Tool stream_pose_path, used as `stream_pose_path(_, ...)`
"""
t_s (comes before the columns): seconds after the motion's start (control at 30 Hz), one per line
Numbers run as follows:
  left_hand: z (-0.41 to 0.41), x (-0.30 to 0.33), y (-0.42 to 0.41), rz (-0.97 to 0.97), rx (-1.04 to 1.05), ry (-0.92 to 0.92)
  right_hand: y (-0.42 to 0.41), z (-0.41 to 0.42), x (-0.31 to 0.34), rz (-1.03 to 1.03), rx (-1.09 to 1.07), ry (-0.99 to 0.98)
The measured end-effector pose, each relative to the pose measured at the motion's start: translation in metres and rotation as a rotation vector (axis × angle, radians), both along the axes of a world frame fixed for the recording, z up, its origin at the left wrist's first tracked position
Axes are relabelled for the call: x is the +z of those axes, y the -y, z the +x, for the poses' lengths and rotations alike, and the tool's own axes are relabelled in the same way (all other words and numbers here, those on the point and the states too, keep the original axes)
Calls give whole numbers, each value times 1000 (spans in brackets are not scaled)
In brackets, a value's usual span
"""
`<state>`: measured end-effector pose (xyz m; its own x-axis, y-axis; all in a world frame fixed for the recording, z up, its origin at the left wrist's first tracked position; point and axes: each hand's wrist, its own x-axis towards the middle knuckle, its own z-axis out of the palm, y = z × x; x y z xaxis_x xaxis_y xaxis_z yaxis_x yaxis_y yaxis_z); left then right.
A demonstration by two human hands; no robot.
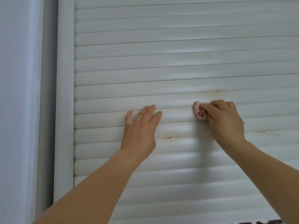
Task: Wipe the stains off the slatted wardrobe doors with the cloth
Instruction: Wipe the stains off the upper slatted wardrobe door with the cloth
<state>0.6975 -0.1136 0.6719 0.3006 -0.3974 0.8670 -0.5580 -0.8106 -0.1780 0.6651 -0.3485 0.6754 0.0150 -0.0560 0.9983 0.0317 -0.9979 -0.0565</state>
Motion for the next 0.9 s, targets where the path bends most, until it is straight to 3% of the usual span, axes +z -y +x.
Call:
stream_pose_path(0.1, -3, 4, 9, 53, 11, 5, -23, 6, 7, -15, 29, 7)
stream_pose_path(0.2, -5, 8, 20, 58, 2, 18, -43, 12, 13, -224, -24, 38)
stream_pose_path(0.37, -5, 12, 46, 88, -9, 45, -17, 14, 15, -334, -40, 100)
stream_pose_path(0.43, -4, 12, 55, 102, 11, 47, 10, 10, 11, -296, -55, 126)
stream_pose_path(0.7, 19, 8, 73, -12, -60, 349, 100, -23, 7, 88, -114, 92)
stream_pose_path(0.9, 26, 12, 83, -54, -87, 338, 86, -11, 9, 190, -99, 169)
